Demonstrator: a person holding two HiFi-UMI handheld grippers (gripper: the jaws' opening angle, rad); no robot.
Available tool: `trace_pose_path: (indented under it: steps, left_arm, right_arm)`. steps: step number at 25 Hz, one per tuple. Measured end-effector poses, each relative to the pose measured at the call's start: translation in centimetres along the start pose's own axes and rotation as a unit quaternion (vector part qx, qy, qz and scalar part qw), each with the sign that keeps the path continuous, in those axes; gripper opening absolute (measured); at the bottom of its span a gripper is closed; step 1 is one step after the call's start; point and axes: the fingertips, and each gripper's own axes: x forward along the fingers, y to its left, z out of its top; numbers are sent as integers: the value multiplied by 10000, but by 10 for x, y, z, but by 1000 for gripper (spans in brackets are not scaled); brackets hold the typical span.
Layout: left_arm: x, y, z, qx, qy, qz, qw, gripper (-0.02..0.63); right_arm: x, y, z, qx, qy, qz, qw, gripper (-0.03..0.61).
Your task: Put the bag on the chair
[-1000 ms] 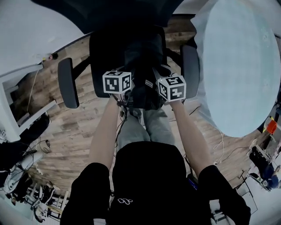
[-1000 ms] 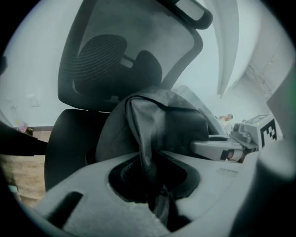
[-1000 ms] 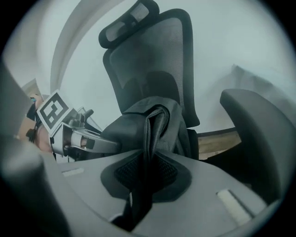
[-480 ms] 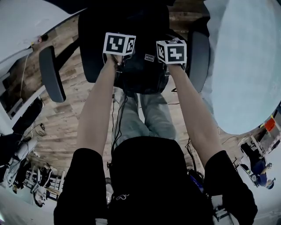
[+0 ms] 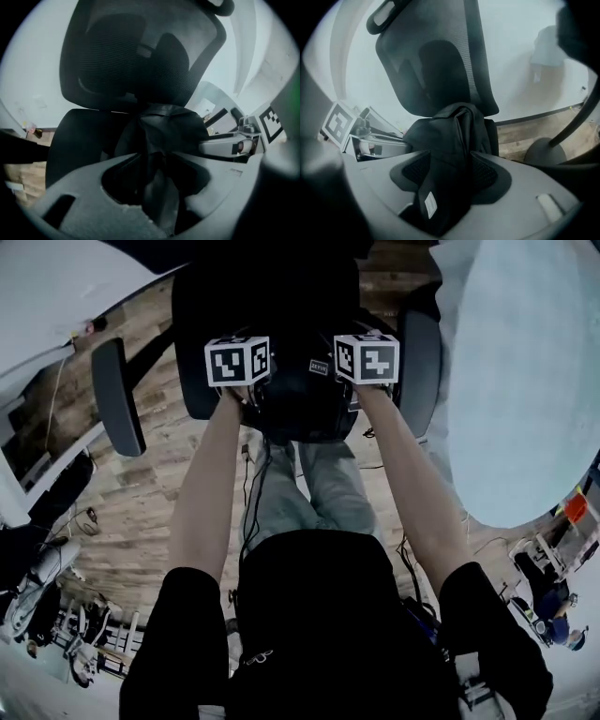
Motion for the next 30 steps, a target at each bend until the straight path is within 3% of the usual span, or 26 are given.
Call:
trace_pose_path:
  steps: [3, 9, 13, 14, 18, 21, 26, 28, 30]
  left_arm:
    - [-33, -2, 3, -187, -377, -80, 9991, 164]
    - [-117, -24, -2, 199, -1003, -228, 9945, 121]
    - [-191, -30, 8, -108, -1603, -266, 9866, 2]
    - [-210, -35, 18, -167, -1833, -347, 9823, 2]
    - [-280, -72, 91, -27, -3023, -643, 9510, 3]
    - [-334, -110, 121, 402, -3580, -759, 9298, 3]
    - [-420, -164, 150, 1584, -4229, -797, 8886, 3]
    - [-444, -175, 156, 1865, -4426, -680, 8745, 3]
    - [-459, -177, 160, 1976, -4561, -524, 8661, 3]
  right_arm:
    - [-19, 17, 8, -349, -268, 20, 9990, 281]
    - [-88, 58, 19, -474, -997, 68, 9939, 244]
    - [-167, 106, 38, -291, -1866, 68, 9820, 194]
    - [-186, 115, 46, -270, -2085, 14, 9777, 174]
    - [-256, 142, 111, -425, -3141, -211, 9482, 69]
    - [-308, 178, 141, -624, -3763, -138, 9243, 6]
    - [-381, 228, 162, -1374, -4344, -422, 8892, 9]
    - [-400, 235, 166, -1495, -4442, -542, 8817, 11]
    - [-410, 239, 168, -1630, -4468, -656, 8772, 11]
